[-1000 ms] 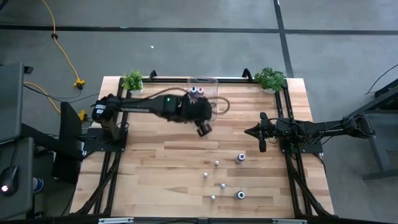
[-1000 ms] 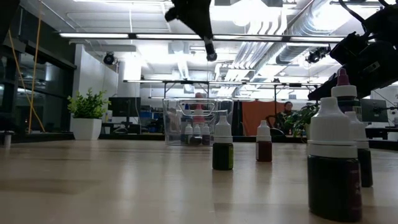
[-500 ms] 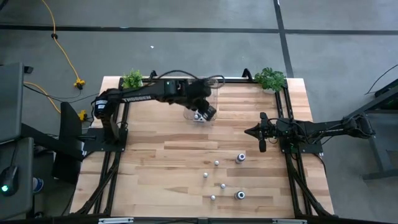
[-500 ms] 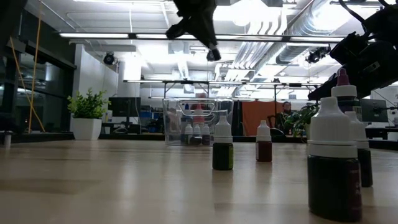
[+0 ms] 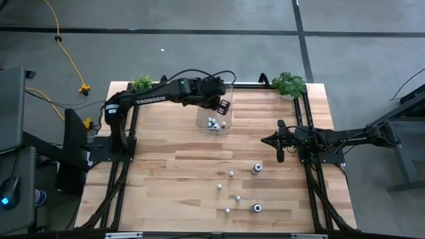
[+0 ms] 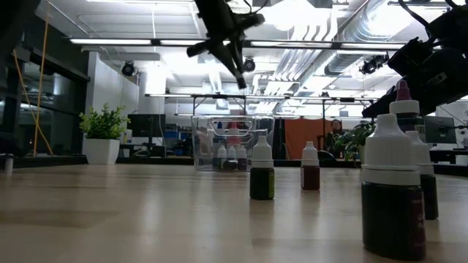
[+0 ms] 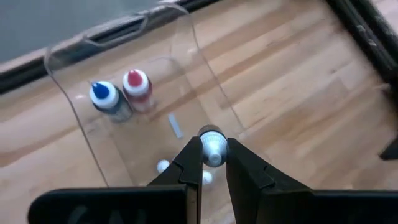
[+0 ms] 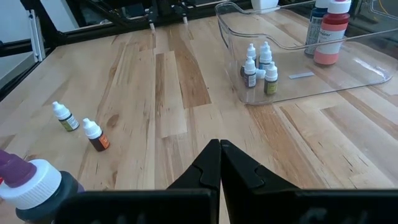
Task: Pick & Place food coloring
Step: Put the small purple food coloring into the transparent bin
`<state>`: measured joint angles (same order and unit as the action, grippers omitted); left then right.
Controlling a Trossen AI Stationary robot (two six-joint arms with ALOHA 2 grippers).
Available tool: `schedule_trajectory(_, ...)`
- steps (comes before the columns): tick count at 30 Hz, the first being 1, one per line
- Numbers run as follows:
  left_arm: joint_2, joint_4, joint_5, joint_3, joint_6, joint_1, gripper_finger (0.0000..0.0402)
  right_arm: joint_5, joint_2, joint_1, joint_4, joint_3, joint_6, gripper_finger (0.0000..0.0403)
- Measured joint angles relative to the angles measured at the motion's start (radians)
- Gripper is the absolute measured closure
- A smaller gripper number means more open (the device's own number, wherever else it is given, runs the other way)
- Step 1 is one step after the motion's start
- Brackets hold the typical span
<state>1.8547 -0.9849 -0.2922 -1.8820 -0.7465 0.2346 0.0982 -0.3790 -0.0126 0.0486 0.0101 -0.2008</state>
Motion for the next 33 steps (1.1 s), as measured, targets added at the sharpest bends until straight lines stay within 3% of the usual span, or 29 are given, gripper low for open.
schedule_trajectory(5,0.080,0.014,-0.001,-0.001,0.005,0.001,0.0362,0.001,0.000,0.000,0.000,0.000,0.000,0.0402)
schedule_trajectory(17,0.231,0.032,-0.025,-0.001,0.245,0.001,0.0362,0.000,0.000,0.000,0.000,0.000,0.000,0.0402)
schedule_trajectory(33,0.279,0.047,0.025,-0.002,0.259,0.013,0.0362,0.000,0.000,0.000,0.000,0.000,0.000,0.0402)
